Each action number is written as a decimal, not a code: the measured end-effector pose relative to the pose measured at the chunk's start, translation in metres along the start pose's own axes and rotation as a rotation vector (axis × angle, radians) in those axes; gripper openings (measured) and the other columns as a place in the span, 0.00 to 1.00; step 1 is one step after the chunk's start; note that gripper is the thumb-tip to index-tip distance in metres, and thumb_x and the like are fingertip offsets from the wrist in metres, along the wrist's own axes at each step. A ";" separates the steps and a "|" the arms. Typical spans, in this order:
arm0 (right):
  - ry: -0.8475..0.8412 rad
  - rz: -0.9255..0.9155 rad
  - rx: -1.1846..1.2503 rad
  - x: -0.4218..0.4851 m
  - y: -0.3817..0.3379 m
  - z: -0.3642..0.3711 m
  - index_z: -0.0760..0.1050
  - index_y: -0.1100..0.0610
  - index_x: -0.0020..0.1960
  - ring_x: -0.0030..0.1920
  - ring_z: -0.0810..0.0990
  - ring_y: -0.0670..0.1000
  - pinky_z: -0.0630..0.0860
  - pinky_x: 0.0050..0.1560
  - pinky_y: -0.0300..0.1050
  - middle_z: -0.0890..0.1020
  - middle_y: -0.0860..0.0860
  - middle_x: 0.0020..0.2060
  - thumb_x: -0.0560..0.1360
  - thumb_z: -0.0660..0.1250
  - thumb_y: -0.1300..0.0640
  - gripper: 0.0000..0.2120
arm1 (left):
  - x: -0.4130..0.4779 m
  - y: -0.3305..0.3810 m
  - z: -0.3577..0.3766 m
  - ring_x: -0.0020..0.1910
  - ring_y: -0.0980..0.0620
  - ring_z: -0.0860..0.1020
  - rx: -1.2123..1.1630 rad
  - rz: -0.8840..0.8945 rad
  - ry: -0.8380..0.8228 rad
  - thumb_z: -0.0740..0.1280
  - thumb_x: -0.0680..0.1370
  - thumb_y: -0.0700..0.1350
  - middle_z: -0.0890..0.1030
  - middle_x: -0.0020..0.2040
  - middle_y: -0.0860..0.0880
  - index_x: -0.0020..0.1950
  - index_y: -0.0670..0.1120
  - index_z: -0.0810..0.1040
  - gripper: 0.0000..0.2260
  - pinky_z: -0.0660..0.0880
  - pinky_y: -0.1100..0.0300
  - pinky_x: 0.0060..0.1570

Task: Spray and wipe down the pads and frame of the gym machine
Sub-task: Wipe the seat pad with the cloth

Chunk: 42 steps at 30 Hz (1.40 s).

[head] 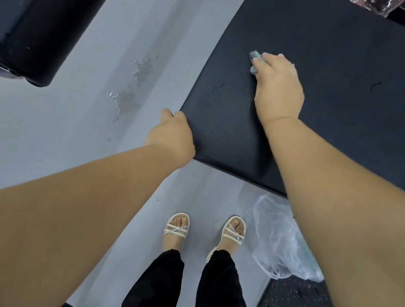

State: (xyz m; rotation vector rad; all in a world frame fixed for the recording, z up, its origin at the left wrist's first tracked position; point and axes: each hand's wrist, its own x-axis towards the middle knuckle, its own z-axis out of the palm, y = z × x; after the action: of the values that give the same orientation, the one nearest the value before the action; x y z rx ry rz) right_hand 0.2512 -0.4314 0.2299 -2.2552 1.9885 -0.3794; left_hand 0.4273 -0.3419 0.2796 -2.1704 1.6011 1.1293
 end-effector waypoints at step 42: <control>-0.040 0.040 0.051 0.114 0.043 -0.003 0.78 0.59 0.57 0.59 0.73 0.56 0.67 0.62 0.46 0.78 0.55 0.57 0.77 0.54 0.63 0.16 | 0.065 0.066 -0.046 0.63 0.43 0.71 0.000 -0.145 -0.015 0.75 0.67 0.57 0.67 0.66 0.46 0.69 0.46 0.63 0.37 0.69 0.53 0.52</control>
State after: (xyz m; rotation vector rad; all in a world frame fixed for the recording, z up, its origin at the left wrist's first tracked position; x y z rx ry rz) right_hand 0.2216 -0.5498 0.2355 -2.1727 1.9781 -0.3736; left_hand 0.3972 -0.4407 0.2837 -2.2318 1.4112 1.0998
